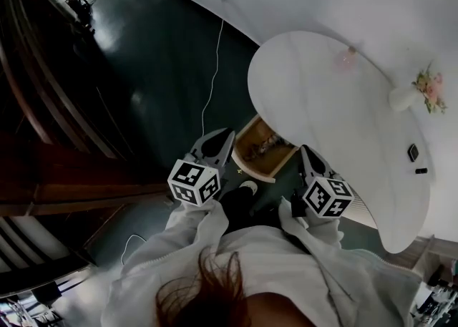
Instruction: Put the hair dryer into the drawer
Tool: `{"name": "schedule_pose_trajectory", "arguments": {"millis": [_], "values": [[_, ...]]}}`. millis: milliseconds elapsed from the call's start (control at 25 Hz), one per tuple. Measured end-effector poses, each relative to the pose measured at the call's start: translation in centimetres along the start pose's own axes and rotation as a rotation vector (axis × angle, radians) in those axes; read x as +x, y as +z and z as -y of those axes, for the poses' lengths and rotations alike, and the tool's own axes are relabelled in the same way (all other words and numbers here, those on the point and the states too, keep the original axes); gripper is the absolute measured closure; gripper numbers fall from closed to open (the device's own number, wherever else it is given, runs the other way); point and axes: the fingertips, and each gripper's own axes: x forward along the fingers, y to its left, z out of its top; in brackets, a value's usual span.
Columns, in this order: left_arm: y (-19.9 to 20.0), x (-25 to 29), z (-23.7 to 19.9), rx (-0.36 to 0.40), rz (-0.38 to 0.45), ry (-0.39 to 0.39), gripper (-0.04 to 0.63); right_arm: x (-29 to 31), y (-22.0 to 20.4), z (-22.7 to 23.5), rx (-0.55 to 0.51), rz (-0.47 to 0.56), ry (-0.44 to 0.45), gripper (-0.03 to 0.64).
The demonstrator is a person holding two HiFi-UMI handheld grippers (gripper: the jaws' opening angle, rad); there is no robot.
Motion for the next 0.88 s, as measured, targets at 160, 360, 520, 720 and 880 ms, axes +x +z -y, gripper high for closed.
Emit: {"name": "schedule_pose_trajectory", "arguments": {"millis": [160,360,520,720,880], "values": [[0.8,-0.2,0.9,0.094,0.029,-0.008,0.575,-0.8,0.9,1.1,-0.027,0.043,-0.055,0.568],[0.3,0.2,1.2,0.165,-0.008,0.004,0.578,-1.7,1.6,2.3,-0.056,0.074,-0.103,0.568],[-0.4,0.5,1.1,0.150,-0.034,0.010,0.578,-1.7,1.7,2.2,-0.081,0.080,-0.114,0.568],[-1.0,0.5,0.7,0.132,-0.050,0.021,0.578,-1.5,1.5,2.1,-0.087,0.078,-0.119,0.568],[-1.2,0.7,0.3,0.118,-0.066,0.027,0.578,-1.2,1.4,2.1,-0.101,0.068,-0.123,0.568]]}}
